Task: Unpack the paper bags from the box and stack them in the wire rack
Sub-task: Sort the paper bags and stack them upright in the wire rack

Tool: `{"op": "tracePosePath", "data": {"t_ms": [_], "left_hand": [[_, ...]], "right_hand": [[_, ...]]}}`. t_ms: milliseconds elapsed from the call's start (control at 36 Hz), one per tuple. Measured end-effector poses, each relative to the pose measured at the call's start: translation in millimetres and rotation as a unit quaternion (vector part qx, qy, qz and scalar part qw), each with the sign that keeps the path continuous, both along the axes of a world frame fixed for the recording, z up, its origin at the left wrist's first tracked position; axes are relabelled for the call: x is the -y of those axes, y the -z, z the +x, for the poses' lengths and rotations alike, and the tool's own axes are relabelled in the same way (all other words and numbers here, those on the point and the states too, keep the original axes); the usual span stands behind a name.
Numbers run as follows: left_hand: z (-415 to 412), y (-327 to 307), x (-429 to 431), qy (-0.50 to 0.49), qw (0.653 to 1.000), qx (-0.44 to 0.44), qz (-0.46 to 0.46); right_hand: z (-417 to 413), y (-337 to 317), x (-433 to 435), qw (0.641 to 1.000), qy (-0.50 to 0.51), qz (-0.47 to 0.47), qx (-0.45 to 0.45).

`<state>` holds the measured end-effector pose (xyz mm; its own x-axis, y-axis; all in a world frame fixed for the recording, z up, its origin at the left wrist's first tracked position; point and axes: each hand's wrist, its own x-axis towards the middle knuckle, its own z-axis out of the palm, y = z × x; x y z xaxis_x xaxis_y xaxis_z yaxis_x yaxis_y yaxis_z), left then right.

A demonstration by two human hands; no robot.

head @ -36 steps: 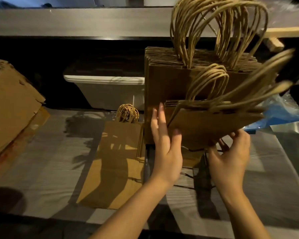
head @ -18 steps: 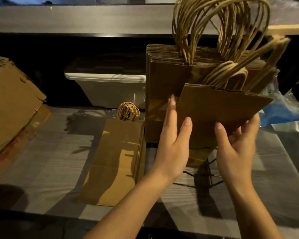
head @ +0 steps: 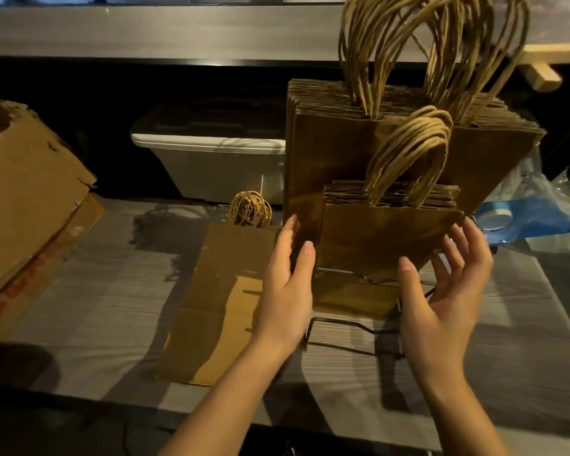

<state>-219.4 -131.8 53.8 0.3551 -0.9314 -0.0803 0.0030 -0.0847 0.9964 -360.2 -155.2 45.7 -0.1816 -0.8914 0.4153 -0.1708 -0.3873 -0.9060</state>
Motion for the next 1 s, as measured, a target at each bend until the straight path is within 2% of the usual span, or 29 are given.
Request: {"op": "tracePosePath", "data": {"t_ms": [194, 333, 472, 583, 806, 889, 1000], "left_hand": [[39.0, 8.8, -18.6, -0.071, 0.995, 0.043, 0.054], [73.8, 23.3, -33.1, -0.103, 0.986, 0.071, 0.113], [103.3, 40.2, -46.1, -0.139, 0.97, 0.067, 0.186], [116.5, 51.3, -57.2, -0.159, 0.955, 0.082, 0.237], [113.2, 61.2, -69.1, -0.127, 0.933, 0.095, 0.322], [112.9, 60.8, -68.5, -0.141, 0.929, 0.1, 0.327], [115.7, 63.1, -68.2, -0.146, 0.93, 0.098, 0.324]], "right_hand": [[15.0, 8.1, -12.3, 0.994, 0.009, -0.081, -0.078], [38.1, 6.2, -30.6, 0.985, -0.077, -0.076, -0.131], [66.7, 0.6, -51.2, 0.966, -0.226, 0.026, -0.124], [85.1, 13.0, -60.8, 0.922, -0.325, 0.12, -0.17], [96.6, 54.0, -65.4, 0.866, -0.37, 0.296, -0.161], [97.9, 59.3, -64.8, 0.836, -0.383, 0.376, -0.116], [97.5, 59.7, -65.1, 0.811, -0.386, 0.437, -0.038]]}}
